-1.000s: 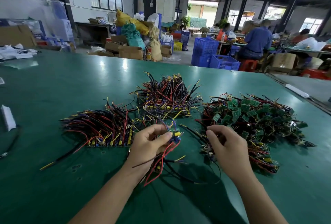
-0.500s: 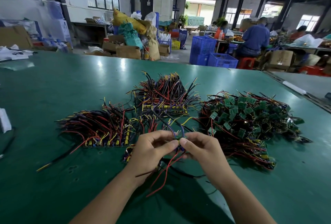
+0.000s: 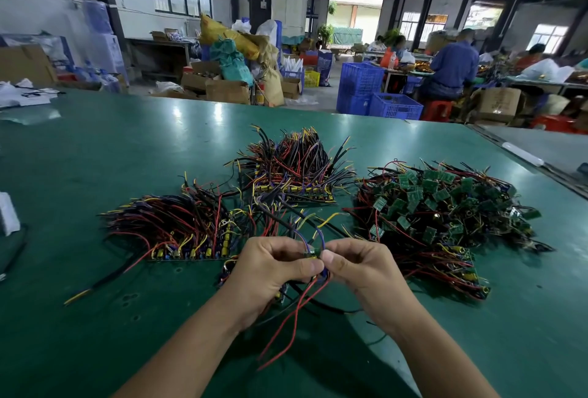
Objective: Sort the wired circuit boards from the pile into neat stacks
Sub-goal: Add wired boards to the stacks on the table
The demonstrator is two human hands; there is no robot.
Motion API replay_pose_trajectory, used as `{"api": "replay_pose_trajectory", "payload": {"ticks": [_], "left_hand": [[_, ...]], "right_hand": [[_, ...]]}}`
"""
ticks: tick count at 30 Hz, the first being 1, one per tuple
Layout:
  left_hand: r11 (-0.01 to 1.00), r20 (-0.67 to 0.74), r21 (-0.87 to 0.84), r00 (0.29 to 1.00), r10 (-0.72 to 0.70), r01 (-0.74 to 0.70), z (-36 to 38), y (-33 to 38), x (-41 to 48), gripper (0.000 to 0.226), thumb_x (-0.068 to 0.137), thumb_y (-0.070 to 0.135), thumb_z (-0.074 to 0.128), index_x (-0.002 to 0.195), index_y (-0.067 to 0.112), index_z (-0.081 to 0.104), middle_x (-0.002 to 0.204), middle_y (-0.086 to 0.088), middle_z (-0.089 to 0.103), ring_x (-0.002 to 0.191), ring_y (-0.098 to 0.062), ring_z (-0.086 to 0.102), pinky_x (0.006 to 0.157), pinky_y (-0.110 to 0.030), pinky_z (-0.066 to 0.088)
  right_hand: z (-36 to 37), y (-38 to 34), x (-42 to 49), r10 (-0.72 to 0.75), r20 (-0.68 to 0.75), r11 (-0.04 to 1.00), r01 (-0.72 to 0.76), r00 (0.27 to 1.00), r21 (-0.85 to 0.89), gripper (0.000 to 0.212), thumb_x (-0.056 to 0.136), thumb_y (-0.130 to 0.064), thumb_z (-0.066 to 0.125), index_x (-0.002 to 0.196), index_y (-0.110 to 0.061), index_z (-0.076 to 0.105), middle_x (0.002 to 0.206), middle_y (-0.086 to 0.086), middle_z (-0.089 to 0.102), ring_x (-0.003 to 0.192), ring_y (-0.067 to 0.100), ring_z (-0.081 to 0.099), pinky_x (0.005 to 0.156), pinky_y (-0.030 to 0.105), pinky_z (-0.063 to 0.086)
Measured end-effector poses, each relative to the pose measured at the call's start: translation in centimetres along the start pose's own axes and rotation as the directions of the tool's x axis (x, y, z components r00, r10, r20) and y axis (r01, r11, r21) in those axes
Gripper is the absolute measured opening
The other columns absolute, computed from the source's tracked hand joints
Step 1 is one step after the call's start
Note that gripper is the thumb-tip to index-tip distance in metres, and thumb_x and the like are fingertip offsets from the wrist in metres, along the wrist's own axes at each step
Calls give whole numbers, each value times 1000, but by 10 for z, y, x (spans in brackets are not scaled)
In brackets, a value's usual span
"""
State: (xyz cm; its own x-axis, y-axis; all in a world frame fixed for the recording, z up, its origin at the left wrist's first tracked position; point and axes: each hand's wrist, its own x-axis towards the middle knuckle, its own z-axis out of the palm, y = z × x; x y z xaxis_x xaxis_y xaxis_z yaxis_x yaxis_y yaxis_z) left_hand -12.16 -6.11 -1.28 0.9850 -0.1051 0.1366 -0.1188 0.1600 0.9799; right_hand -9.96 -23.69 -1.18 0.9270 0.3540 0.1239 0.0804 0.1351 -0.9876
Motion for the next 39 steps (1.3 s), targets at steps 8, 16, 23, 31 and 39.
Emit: {"api": "replay_pose_trajectory", "payload": {"ticks": [8, 16, 23, 31, 39], "left_hand": [[996, 17, -49, 997, -76, 77, 0, 3, -2, 32, 49, 27, 91, 74, 13, 77, 74, -9, 72, 69, -21, 67, 69, -28, 55], [989, 78, -113, 993, -83, 91, -3, 9, -7, 22, 55, 10, 91, 71, 10, 77, 75, -10, 73, 70, -19, 69, 70, -26, 56], [975, 124, -213, 992, -35, 61, -2, 11, -5, 18, 56, 11, 87, 72, 10, 78, 76, -9, 74, 69, -18, 71, 68, -25, 57], [940, 29, -333, 998, -62, 69, -1, 9, 0, 15, 55, 10, 78, 69, 9, 75, 63, -4, 65, 58, -13, 65, 58, -23, 56], [953, -27, -300, 999, -46, 36, -3, 8, 1, 7, 63, 14, 73, 69, 16, 76, 67, 0, 66, 63, -11, 67, 58, -19, 54]], "right_hand": [[-2, 2, 1, 27, 86, 995, -36, 996, 98, 48, 58, -47, 91, 84, -9, 76, 83, 14, 71, 80, 26, 67, 81, 39, 55], [1, 3, -1, 18, 137, 967, -52, 990, 250, 25, 72, -23, 85, 86, -5, 76, 85, 14, 72, 80, 26, 70, 75, 34, 58], [4, 1, 1, 46, 60, 926, -65, 997, 372, 24, 66, -21, 86, 81, -5, 75, 79, 13, 66, 71, 20, 68, 65, 29, 57], [-4, -6, 2, 77, 38, 852, -86, 996, 516, 11, 82, -5, 59, 92, -2, 65, 78, 10, 66, 67, 15, 65, 62, 24, 55], [-37, -23, 6, -4, -99, 888, 49, 995, 457, 29, 77, -2, 58, 103, -9, 69, 82, 12, 68, 72, 17, 66, 63, 26, 56]]}}
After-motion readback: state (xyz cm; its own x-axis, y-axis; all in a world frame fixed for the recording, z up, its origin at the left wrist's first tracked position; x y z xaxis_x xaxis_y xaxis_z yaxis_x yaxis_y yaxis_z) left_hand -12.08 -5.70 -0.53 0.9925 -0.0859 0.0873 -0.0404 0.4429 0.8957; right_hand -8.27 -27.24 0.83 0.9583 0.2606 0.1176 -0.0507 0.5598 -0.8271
